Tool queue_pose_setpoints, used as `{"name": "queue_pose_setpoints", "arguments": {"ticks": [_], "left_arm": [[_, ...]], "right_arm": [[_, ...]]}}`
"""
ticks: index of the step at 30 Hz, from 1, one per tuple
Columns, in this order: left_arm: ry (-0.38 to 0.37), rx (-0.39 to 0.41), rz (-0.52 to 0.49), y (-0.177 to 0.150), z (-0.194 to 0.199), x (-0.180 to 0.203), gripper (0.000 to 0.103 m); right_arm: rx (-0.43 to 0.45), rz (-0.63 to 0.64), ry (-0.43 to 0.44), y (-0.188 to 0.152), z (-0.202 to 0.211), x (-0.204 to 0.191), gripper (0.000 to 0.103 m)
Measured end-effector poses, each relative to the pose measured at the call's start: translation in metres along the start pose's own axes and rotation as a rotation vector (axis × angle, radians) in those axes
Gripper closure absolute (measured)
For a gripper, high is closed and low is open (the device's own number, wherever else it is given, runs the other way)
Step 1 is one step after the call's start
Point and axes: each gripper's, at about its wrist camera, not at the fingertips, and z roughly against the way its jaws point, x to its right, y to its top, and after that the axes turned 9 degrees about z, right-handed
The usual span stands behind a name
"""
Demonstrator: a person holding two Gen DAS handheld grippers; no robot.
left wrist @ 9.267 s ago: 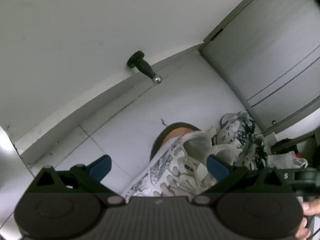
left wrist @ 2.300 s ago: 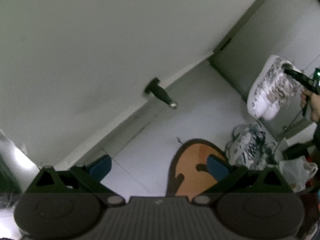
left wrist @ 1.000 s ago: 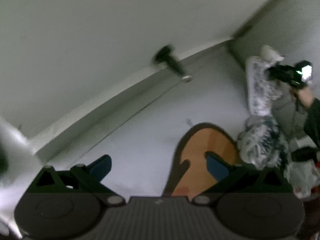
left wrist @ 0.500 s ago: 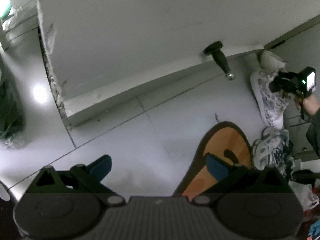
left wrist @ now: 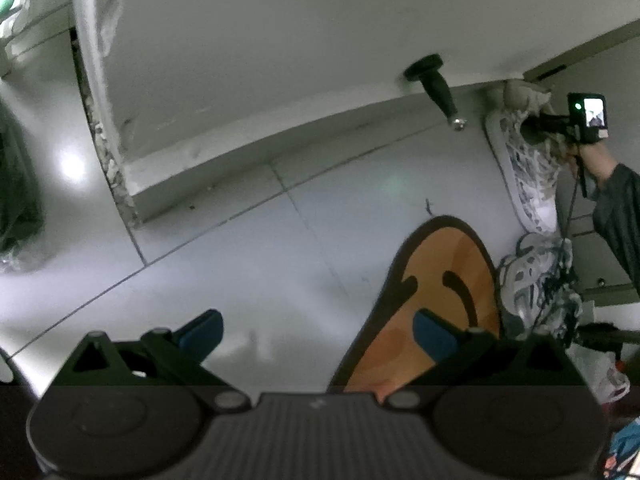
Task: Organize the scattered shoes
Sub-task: 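Carry the sneaker pair with the right gripper toward the wall by the door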
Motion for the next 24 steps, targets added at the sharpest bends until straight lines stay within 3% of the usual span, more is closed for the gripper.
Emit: {"name": "queue_pose_setpoints", "arguments": {"ticks": [7, 11, 14, 16, 17, 18, 21, 24], "left_arm": [[0.036, -0.046, 0.028, -0.007, -0.006, -0.015, 0.001], [0.029, -0.048, 0.012, -0.007, -0.003, -0.015, 0.001], [0.016, -0.059, 0.011, -0.008, 0.000, -0.015, 0.001], [0.009, -0.062, 0.000, -0.009, 0.002, -0.015, 0.001], [0.012, -0.065, -0.004, -0.010, 0.003, -0.015, 0.001], [0.017, -0.068, -0.006, -0.011, 0.003, -0.016, 0.001], [0.034, -0.080, 0.001, -0.012, 0.000, -0.020, 0.001], [0.038, -0.079, 0.008, -0.013, 0.000, -0.022, 0.001]], "right_arm": [[-0.064, -0.033, -0.009, -0.004, -0.011, -0.007, 0.058], [-0.076, -0.026, -0.084, 0.003, -0.018, -0.021, 0.056], [-0.088, -0.055, -0.086, 0.008, -0.018, -0.014, 0.055], [-0.087, -0.107, -0.072, 0.014, -0.012, -0.010, 0.055], [-0.079, -0.139, -0.066, 0.015, 0.020, -0.028, 0.055], [-0.049, -0.172, -0.068, 0.016, 0.053, -0.046, 0.052], [0.014, -0.147, -0.122, 0.026, 0.063, -0.055, 0.019], [-0.023, -0.005, -0.218, 0.036, 0.063, -0.079, 0.014]]}}
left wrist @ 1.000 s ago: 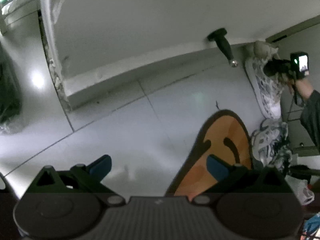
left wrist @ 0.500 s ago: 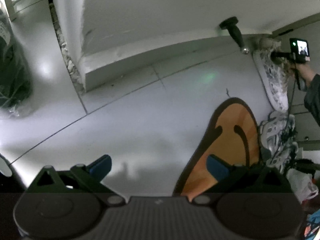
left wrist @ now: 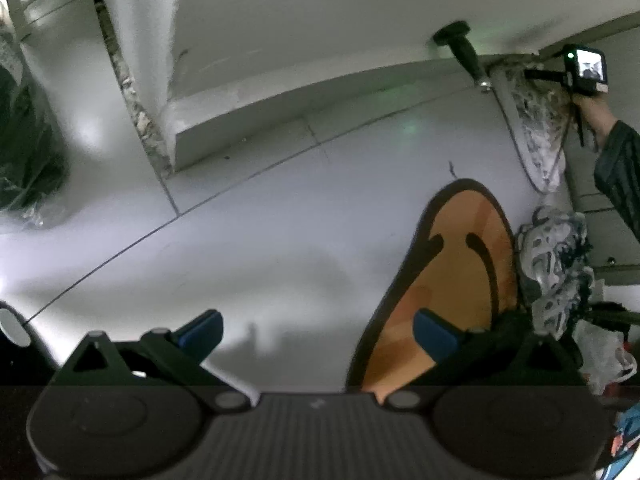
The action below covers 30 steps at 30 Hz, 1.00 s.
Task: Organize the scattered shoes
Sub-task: 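Carry the sneaker pair with the right gripper toward the wall by the door, then lower the sneakers onto the floor by the wall and open the right gripper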
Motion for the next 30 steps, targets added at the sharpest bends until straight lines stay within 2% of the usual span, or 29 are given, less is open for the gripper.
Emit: {"name": "queue_pose_setpoints", "arguments": {"ticks": [2, 5, 12, 15, 18, 21, 22, 24, 25, 27, 30], "left_arm": [[-0.008, 0.003, 0.001, -0.001, 0.000, 0.000, 0.001], [-0.022, 0.001, -0.003, -0.003, 0.001, 0.002, 0.001], [-0.104, 0.008, -0.014, -0.007, 0.003, 0.005, 0.001], [-0.112, 0.021, -0.009, -0.006, 0.005, 0.002, 0.001], [-0.116, 0.031, -0.010, -0.006, 0.008, -0.001, 0.001], [-0.130, 0.043, -0.012, -0.010, 0.011, -0.008, 0.001], [-0.152, 0.033, -0.013, -0.010, 0.010, -0.009, 0.001], [-0.252, -0.001, -0.029, -0.009, 0.009, -0.007, 0.001], [-0.279, 0.014, -0.055, -0.010, 0.011, -0.003, 0.001], [-0.213, 0.089, -0.149, -0.016, 0.015, 0.011, 0.000], [-0.128, 0.166, -0.164, -0.018, 0.016, 0.014, 0.001]], "right_arm": [[-0.015, 0.045, -0.026, 0.003, 0.010, -0.007, 0.014], [0.007, 0.032, -0.043, 0.000, 0.019, 0.000, 0.006], [0.093, -0.160, -0.065, -0.040, 0.057, 0.029, 0.003], [0.112, -0.290, 0.000, -0.071, 0.075, 0.043, 0.001], [0.089, -0.310, 0.058, -0.084, 0.055, 0.046, 0.000], [0.067, -0.293, 0.094, -0.097, 0.060, 0.035, 0.000], [0.056, -0.287, 0.107, -0.099, 0.058, 0.029, 0.000], [0.034, -0.279, 0.123, -0.100, 0.051, 0.021, 0.000], [0.021, -0.275, 0.135, -0.100, 0.047, 0.016, 0.000], [0.000, -0.255, 0.144, -0.100, 0.041, 0.003, 0.000], [-0.028, -0.218, 0.141, -0.100, 0.041, -0.015, 0.000]]}}
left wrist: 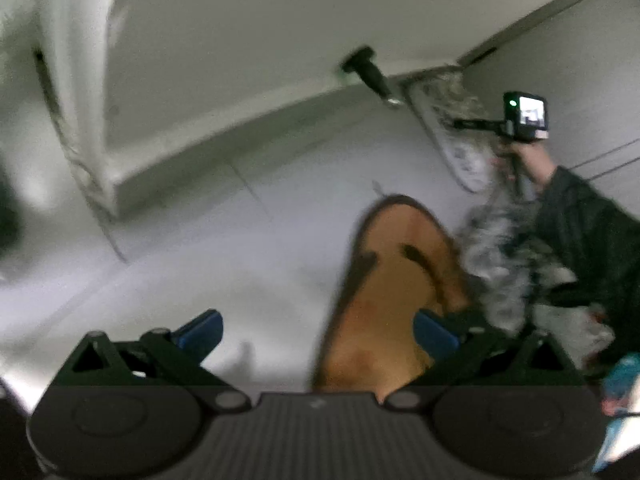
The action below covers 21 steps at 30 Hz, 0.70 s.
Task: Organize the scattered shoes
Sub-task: 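Lower the sneakers onto the floor by the wall and open the right gripper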
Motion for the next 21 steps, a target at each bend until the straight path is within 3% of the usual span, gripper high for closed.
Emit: {"name": "queue_pose_setpoints", "arguments": {"ticks": [5, 12, 21], "left_arm": [[0.004, -0.027, -0.011, 0.001, -0.008, 0.001, 0.001], [0.042, 0.045, -0.183, -0.014, -0.004, 0.026, 0.000], [-0.034, 0.052, -0.222, -0.019, -0.007, 0.034, 0.001]], "right_arm": [[-0.072, -0.034, -0.049, -0.004, -0.024, -0.015, 0.000], [-0.062, -0.076, -0.121, -0.005, -0.038, -0.014, 0.000], [-0.138, -0.125, -0.175, 0.001, -0.049, -0.005, 0.001]]}}
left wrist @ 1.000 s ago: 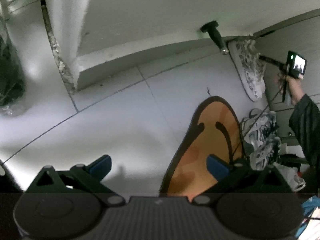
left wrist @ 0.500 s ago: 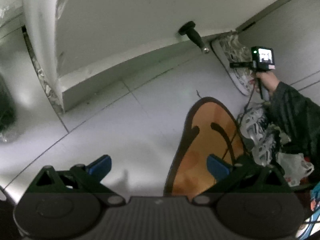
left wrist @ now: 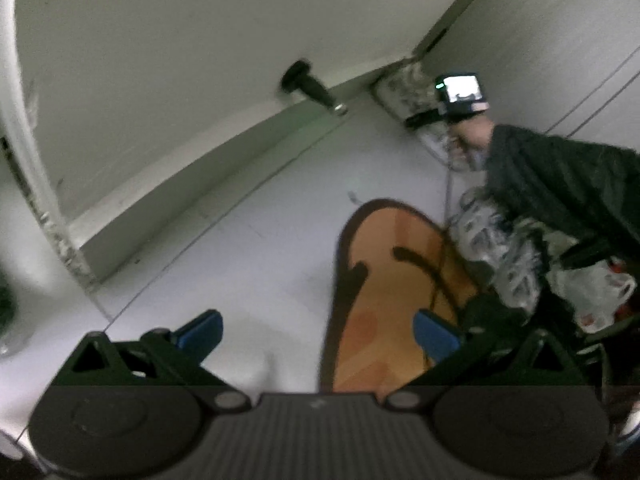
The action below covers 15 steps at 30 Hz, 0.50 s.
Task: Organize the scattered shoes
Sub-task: 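Lower the sneakers onto the floor by the wall and open the right gripper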
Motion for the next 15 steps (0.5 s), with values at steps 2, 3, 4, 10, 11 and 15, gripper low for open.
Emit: {"name": "queue_pose_setpoints", "arguments": {"ticks": [2, 3, 4, 10, 11, 15], "left_arm": [[0.012, -0.004, -0.011, -0.002, -0.001, 0.002, 0.001], [0.009, 0.003, -0.019, -0.002, 0.000, 0.004, 0.001], [0.005, 0.009, -0.025, -0.002, 0.001, 0.005, 0.001], [-0.018, 0.011, -0.034, -0.001, 0.002, 0.007, 0.001], [-0.016, 0.017, -0.041, -0.002, 0.003, 0.008, 0.001], [-0.042, 0.065, -0.071, -0.004, 0.014, 0.015, 0.001]], "right_arm": [[0.021, -0.039, -0.009, -0.005, 0.012, 0.000, 0.001], [0.029, -0.056, -0.011, -0.008, 0.017, 0.000, 0.000], [0.038, -0.078, -0.008, -0.012, 0.026, 0.002, 0.000], [0.045, -0.123, 0.066, -0.025, 0.070, 0.013, 0.001], [0.047, -0.149, 0.083, -0.025, 0.077, 0.018, 0.001], [0.048, -0.217, 0.122, -0.029, 0.112, 0.032, 0.001]]}}
